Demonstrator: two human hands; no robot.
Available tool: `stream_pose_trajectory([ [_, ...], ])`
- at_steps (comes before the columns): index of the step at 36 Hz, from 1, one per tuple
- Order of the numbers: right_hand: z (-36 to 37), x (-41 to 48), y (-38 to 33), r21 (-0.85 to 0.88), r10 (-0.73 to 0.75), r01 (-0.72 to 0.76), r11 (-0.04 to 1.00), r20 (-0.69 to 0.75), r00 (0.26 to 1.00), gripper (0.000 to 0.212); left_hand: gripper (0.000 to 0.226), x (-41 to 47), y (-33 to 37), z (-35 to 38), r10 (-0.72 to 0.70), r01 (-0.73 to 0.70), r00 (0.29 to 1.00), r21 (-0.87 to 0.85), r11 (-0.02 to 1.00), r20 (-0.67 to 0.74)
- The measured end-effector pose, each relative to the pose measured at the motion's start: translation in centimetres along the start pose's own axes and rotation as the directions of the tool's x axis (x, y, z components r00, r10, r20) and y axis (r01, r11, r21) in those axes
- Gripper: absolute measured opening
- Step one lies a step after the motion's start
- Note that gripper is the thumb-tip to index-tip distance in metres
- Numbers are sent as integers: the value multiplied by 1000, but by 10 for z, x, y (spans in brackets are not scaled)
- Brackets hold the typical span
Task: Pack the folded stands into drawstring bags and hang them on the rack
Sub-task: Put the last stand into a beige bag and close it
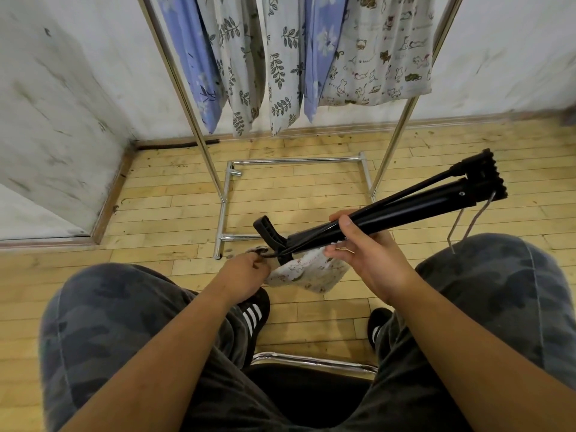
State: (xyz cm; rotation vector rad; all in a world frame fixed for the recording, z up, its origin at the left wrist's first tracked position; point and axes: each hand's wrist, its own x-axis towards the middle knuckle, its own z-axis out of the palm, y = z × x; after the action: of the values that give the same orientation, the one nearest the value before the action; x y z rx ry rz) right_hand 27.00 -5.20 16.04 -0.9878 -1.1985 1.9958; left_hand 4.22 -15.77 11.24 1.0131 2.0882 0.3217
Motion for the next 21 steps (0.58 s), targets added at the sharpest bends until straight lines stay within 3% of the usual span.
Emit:
stream_pose_trajectory([
  [5,2,-3,1,-75,-3,7,997,55,998,68,15,2,-4,0,26,-25,1000,21,999,-6],
  [7,2,-3,1,-105,-3,11,994,67,998,69,20,2,-5,-1,41,-41,999,19,999,-20],
  [10,3,-4,2,-154,-5,18,988,84,996,70,9,3,-5,-2,40,-38,997,41,998,-61],
  [15,5,-8,0,-247,-10,35,968,102,995,42,11,4,-5,-2,44,-40,994,50,998,-96],
  [17,6,-9,0,-284,-18,47,958,107,994,32,23,2,-3,-3,85,-79,988,48,996,-131],
  [19,6,-9,1,-325,-28,64,944,115,993,22,57,1,-1,-4,141,-142,978,2,990,-155],
  [21,6,-8,2,-352,-35,75,933,119,992,15,75,-2,1,-5,177,-181,970,-12,983,-168],
])
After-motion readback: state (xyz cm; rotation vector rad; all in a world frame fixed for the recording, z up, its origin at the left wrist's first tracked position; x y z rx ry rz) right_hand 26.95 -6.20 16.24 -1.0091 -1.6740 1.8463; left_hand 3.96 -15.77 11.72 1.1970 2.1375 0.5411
